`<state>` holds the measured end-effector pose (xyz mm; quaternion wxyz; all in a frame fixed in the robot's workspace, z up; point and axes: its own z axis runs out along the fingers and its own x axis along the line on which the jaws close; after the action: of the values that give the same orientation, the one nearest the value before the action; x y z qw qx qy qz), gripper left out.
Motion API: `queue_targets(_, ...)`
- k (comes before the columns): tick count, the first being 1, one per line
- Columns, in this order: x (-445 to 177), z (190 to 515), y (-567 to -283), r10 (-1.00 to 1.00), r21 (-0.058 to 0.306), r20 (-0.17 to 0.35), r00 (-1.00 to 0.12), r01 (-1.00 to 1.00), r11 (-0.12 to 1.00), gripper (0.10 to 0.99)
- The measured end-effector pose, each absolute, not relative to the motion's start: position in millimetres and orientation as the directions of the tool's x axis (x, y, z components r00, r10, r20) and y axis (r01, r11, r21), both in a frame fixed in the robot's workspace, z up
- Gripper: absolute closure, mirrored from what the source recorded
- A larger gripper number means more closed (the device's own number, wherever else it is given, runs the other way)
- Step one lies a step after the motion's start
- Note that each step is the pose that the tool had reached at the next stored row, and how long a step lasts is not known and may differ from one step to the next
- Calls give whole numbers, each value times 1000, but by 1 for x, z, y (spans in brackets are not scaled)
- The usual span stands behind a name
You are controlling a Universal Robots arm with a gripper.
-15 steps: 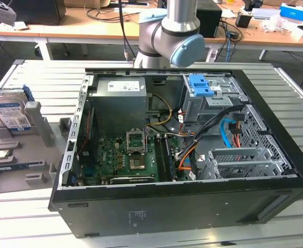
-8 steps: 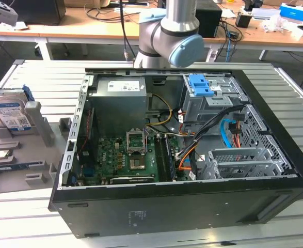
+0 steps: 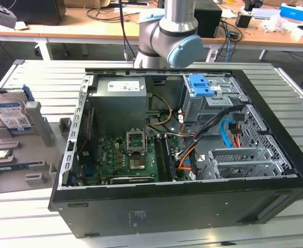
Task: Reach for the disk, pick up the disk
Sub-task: 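Pick up the disk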
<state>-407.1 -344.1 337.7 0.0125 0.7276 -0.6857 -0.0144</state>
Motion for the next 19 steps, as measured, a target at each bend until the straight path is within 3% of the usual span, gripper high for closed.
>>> queue_targets(19,-414,287,-343,-999,38,-4,36,-999,-37,545)
